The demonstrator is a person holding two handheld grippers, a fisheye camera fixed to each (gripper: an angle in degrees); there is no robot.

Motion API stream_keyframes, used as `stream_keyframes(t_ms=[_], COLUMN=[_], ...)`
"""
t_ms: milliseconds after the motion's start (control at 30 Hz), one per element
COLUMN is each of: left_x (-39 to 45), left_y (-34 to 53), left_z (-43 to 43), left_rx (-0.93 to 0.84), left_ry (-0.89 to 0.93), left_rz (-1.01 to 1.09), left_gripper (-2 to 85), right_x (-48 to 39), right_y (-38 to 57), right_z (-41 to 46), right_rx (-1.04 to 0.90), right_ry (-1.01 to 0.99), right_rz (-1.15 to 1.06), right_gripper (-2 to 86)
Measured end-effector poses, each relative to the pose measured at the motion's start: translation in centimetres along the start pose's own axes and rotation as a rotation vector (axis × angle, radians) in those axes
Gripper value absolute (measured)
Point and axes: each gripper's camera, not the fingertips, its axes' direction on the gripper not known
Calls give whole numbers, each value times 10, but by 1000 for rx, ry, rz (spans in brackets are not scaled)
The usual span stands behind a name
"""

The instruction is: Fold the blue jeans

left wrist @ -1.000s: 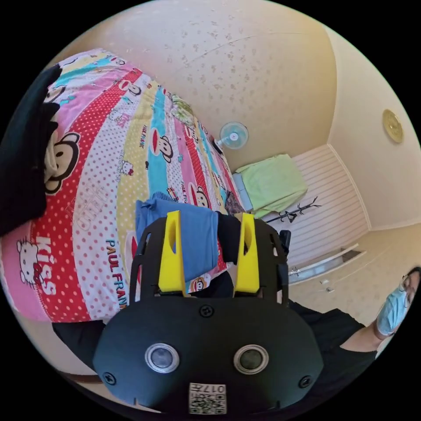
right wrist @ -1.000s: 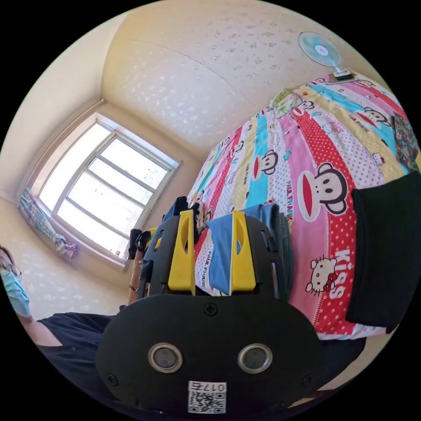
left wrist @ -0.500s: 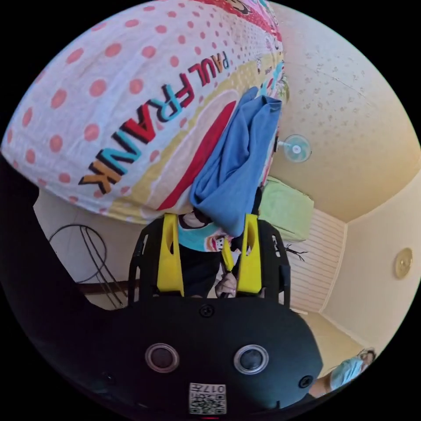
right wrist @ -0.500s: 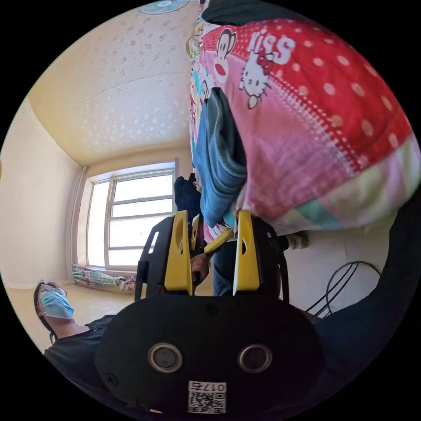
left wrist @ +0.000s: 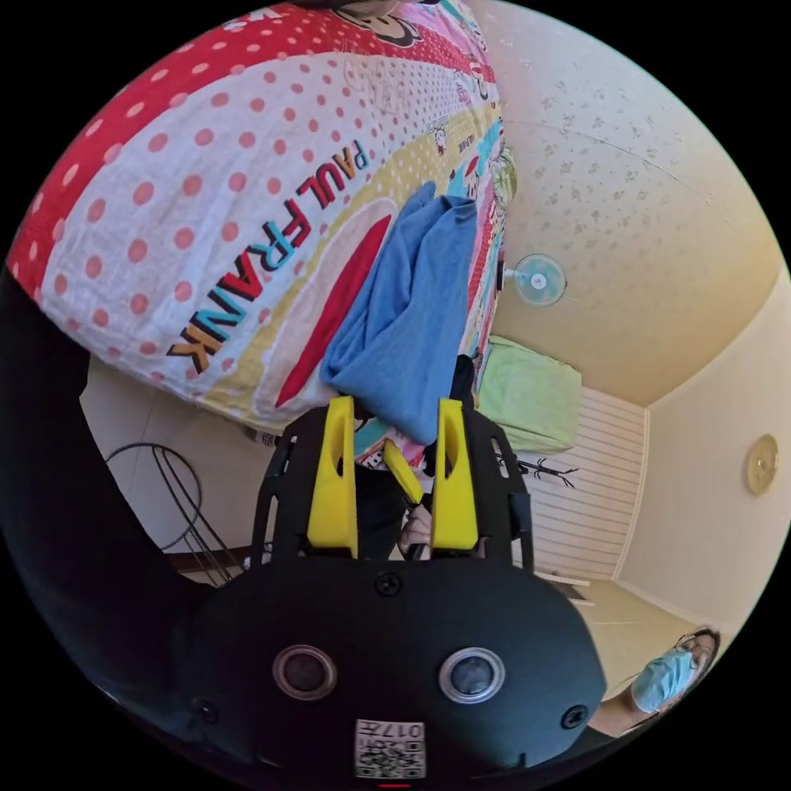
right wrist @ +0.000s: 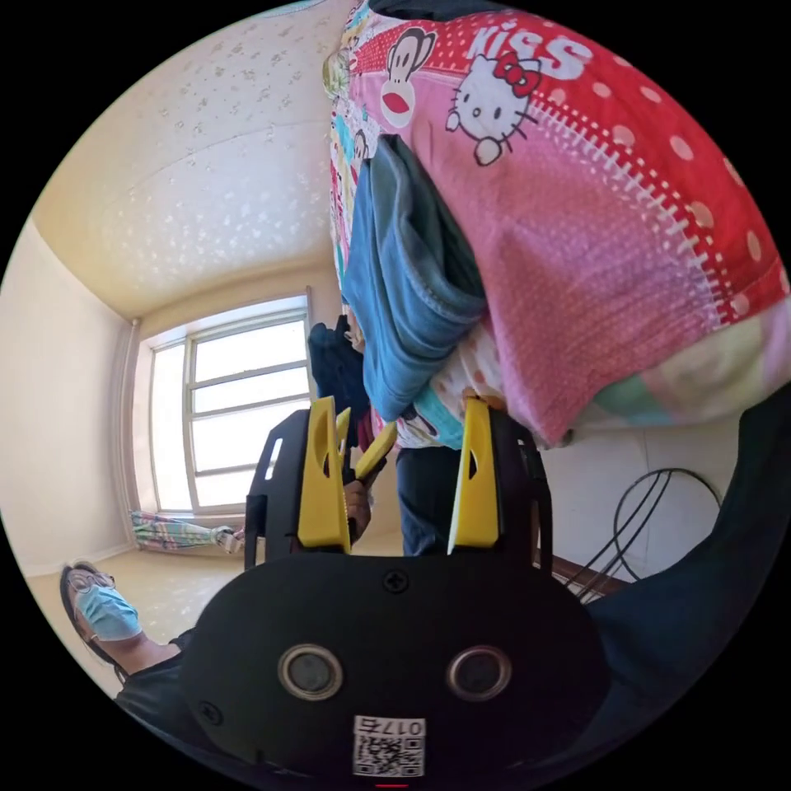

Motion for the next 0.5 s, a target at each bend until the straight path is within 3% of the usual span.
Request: stream_keyframes(t_ms=[233, 500], left_x=[-2, -12], left_y=[5, 44], left_z=[23, 11], left_rx=[80, 76], left_ry=[-125, -15], left_rz=[-1, 48], left_gripper=[88, 48], right_x=[-12, 15], right_y=[6, 48], right_z=[-1, -10], right_rx=[-10, 102], right_ry=[40, -151], right_rz=[3, 59], right_gripper=[182, 175])
